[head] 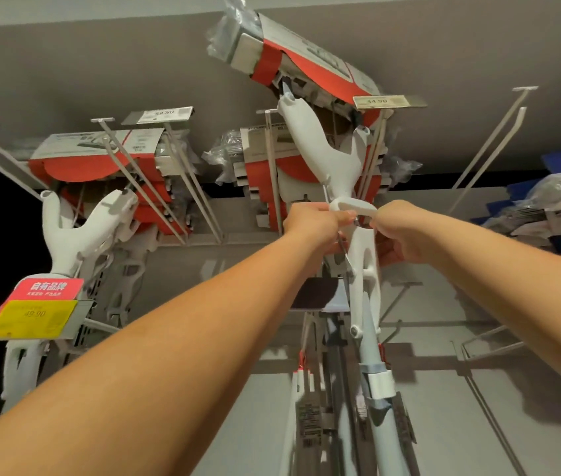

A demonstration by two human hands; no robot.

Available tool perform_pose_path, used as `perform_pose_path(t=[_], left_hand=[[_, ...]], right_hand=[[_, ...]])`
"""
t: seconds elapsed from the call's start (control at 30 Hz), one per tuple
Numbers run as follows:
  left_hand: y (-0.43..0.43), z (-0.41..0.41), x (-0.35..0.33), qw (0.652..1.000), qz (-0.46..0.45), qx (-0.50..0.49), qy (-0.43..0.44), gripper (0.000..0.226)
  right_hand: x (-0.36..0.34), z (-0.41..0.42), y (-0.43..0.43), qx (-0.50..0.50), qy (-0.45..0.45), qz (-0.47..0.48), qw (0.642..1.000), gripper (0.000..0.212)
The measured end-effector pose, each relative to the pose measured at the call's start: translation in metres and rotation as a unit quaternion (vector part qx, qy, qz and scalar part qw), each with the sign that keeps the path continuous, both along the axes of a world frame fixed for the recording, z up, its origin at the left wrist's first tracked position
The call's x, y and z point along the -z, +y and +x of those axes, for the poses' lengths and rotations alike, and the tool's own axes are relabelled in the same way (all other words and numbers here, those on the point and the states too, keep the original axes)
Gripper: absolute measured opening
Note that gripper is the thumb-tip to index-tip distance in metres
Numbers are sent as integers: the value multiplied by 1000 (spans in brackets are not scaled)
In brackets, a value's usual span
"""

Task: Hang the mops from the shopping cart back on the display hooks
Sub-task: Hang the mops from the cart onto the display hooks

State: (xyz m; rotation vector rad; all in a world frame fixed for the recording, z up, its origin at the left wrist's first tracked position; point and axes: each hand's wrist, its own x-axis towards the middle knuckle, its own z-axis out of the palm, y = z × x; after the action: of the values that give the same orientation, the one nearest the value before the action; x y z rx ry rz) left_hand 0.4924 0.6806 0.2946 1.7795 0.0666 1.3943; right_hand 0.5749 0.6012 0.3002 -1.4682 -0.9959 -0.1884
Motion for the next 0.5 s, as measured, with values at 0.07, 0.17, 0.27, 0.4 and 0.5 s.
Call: perform_pose_path(t=[0.07, 0.17, 0.27, 0.4, 0.5], left_hand=[[-3, 4, -3, 1000, -3, 8, 6, 24], [1, 2, -9, 999, -6, 29, 23, 28], [20, -7, -6, 996, -29, 65, 46, 25], [52, -11, -5, 991, -19, 59, 118, 23], [65, -13, -11, 985, -9, 74, 154, 18]], right_hand=[[-1, 3, -1, 19, -2, 2, 1000, 25], [-7, 4, 1, 18, -12, -6, 1000, 29], [-7, -1, 11, 6, -28, -37, 999, 26], [-6, -1, 23, -1, -40, -82, 996, 28], [-6, 1, 24, -10, -45, -80, 996, 27]])
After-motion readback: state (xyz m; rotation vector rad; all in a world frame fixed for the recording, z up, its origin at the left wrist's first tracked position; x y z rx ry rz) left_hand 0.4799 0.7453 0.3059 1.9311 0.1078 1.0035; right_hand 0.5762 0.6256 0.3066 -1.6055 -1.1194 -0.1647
